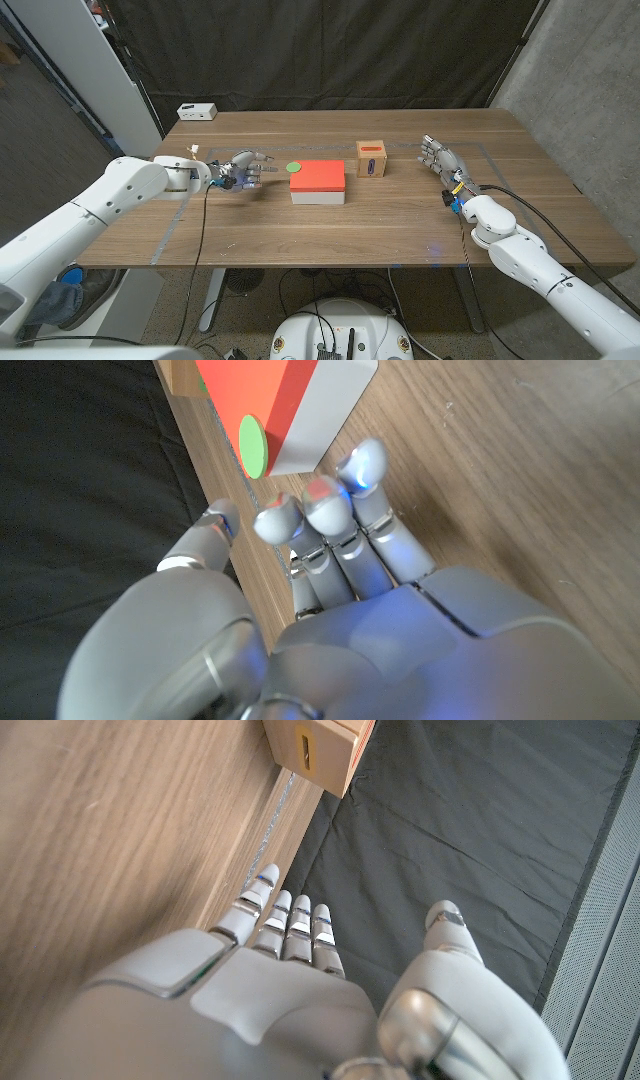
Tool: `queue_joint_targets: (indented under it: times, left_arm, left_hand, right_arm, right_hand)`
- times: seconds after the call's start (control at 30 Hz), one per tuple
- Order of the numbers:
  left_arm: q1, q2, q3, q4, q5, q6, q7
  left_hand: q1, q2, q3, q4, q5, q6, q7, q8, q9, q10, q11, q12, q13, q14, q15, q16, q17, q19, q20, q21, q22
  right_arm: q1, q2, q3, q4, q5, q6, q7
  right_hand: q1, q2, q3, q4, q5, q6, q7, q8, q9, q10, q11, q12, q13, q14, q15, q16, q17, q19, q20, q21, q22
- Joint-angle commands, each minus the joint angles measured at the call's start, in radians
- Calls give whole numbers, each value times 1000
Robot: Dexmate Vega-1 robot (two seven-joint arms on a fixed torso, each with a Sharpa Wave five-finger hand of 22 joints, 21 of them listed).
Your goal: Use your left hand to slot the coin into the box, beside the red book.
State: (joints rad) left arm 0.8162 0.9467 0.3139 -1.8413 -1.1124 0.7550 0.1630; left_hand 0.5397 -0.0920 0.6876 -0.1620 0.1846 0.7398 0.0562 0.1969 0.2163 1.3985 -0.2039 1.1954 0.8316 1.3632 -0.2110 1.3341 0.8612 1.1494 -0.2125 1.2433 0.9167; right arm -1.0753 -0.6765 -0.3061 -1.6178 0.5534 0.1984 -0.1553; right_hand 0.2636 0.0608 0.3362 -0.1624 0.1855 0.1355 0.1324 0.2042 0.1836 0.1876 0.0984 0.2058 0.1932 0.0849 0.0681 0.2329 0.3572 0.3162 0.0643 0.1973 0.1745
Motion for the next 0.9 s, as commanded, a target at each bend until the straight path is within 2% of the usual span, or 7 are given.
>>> queue_joint_targets:
  times: [0.03, 0.33, 0.43, 0.57, 0.9]
  left_arm:
    - [-84, -17, 61, 23, 36, 82, -4]
    - [-130, -22, 93, 27, 67, 125, -28]
    - [-148, -20, 113, 27, 91, 139, -43]
    - [-167, -19, 125, 13, 111, 177, -25]
    - [-166, -38, 124, -14, 139, 207, 31]
  left_hand:
    - [-11, -3, -10, 0, 0, 32, 20, 2, 1, 0, 0, 9, -8, 4, -4, -6, 0, 4, 0, -5, -13]
    - [-56, -39, -41, 7, -8, 47, 16, 4, -3, 1, 1, 17, -40, 2, -3, -22, -11, 19, 0, -6, -46]
    - [-85, -44, -52, 16, -11, 75, 20, 11, -4, 8, 2, 15, -60, 5, -2, -25, -13, 21, 0, -9, -56]
    - [-101, -46, -58, 17, -11, 91, 12, 12, -5, 16, 0, 30, -61, 9, -3, -25, -12, 24, -1, -15, -71]
    - [-69, -43, -47, -7, -5, 89, 4, 4, -5, 8, -1, 47, -78, 10, -4, -24, -19, 34, -1, -14, -88]
  right_arm:
    - [2, -1, 0, 6, 0, -1, 3]
    - [9, 2, -9, 13, -4, -6, 7]
    - [12, 1, -14, 15, -9, -8, 9]
    - [13, 4, -13, 15, -5, -10, 7]
    - [15, 4, -15, 14, -7, -7, 8]
  right_hand:
    - [12, -3, 7, 4, 4, 11, 5, 3, 4, 7, 1, 7, 3, 10, -3, 6, 2, 10, -2, 9, 2]
    - [12, -4, 7, 5, 4, 13, 5, 3, 4, 12, 1, 7, 3, 14, -2, 7, 1, 13, -1, 9, 2]
    - [12, -4, 7, 5, 4, 15, 4, 3, 4, 12, 2, 7, 3, 14, 0, 7, 1, 14, -1, 9, 2]
    - [13, -4, 7, 6, 4, 17, 5, 3, 4, 14, 1, 6, 3, 15, -2, 7, 1, 14, 0, 9, 2]
    - [12, -5, 6, 7, 3, 23, 4, 4, 4, 17, -2, 6, 4, 15, -1, 6, 1, 13, 0, 8, 2]
